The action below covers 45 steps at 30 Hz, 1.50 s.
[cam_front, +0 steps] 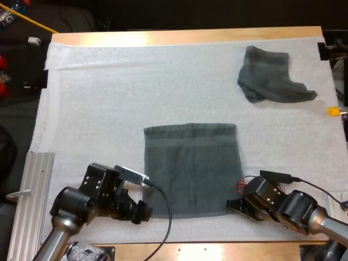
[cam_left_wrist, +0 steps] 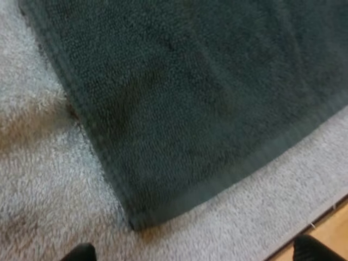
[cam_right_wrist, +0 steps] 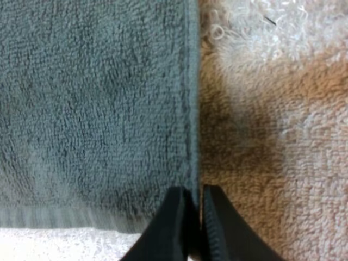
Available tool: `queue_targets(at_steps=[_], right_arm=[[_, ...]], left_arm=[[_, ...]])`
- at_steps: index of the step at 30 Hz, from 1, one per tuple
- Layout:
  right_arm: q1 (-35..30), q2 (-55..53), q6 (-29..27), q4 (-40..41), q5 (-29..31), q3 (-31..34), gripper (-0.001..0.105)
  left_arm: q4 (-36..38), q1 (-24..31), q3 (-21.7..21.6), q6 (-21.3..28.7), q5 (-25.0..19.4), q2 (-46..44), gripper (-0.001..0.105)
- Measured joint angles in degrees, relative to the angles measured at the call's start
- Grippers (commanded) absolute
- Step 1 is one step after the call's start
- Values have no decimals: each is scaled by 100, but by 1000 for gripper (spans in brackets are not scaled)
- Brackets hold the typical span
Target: Pick towel from pile, fold and stack
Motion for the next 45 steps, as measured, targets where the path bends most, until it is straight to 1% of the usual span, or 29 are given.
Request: queue_targets(at_steps=[4,8,12,26,28,31,38,39,41,43,45], right_arm=[[0,0,0,0,0,0,0],[0,0,0,0,-7,0,0],[0,0,0,0,-7,0,0],[0,0,0,0,-7,0,0],[0,0,0,0,-7,0,0],[0,0,0,0,-7,0,0],[0,0,0,0,-22,0,0],[0,0,0,0,-22,0,0],[0,0,0,0,-22,0,0],[0,0,0,0,-22,0,0],[0,0,0,0,-22,0,0]], left_arm=[[-264,0,0,0,123,545,68],[-337,0,0,50,144,994,68],[-371,0,0,156,320,1364,68],[-894,0,0,170,358,2524,68],[-977,0,0,170,458,2645,68],[-1008,0,0,170,743,2816,68],[-956,0,-96,170,896,3113,68],[-939,0,-105,170,909,3142,66],[-934,10,-105,170,910,3177,58],[-962,10,-105,170,895,3200,45],[-1006,10,-92,170,890,3239,37]])
